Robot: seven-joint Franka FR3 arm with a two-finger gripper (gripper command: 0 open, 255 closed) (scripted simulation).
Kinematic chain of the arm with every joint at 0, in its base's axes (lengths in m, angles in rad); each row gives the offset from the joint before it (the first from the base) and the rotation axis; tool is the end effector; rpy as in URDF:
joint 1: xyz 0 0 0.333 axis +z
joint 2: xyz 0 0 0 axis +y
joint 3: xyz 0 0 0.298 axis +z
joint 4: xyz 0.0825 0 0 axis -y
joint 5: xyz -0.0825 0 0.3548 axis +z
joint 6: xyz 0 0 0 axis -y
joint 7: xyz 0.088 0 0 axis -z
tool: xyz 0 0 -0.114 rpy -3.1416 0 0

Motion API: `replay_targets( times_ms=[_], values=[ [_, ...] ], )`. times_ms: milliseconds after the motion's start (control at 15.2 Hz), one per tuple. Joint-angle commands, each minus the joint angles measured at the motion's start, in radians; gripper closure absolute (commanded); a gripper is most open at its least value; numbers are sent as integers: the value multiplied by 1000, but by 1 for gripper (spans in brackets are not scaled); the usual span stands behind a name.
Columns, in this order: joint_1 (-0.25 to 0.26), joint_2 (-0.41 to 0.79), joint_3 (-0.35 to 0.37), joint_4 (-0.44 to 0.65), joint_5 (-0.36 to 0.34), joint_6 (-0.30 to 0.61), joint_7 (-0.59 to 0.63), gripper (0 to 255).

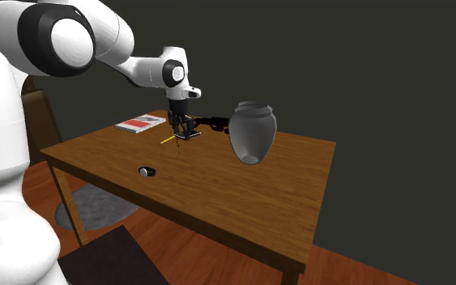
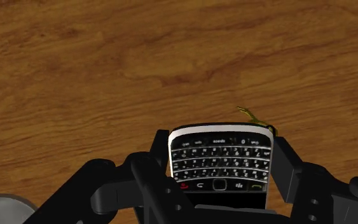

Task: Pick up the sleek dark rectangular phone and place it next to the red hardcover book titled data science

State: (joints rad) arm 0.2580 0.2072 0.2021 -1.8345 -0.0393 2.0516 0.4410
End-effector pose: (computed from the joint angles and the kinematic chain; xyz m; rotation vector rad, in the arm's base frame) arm 0.5272 0.2524 0.4094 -3.1292 -0.0509 -0.0160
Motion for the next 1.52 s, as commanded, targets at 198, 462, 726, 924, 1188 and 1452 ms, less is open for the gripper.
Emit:
replay_targets(
  times_ms=[198,462,726,924,1188,1452],
  values=[
    [73,88,33,124,-30,-40,114,255],
    [138,174,53,247,-59,-80,199,255],
    [210,278,65,401,-89,-134,275,255],
    [270,370,69,545,-112,-189,326,255],
    [352,513,66,766,-139,-269,377,255],
    [347,515,65,716,-141,-217,380,255]
  ],
)
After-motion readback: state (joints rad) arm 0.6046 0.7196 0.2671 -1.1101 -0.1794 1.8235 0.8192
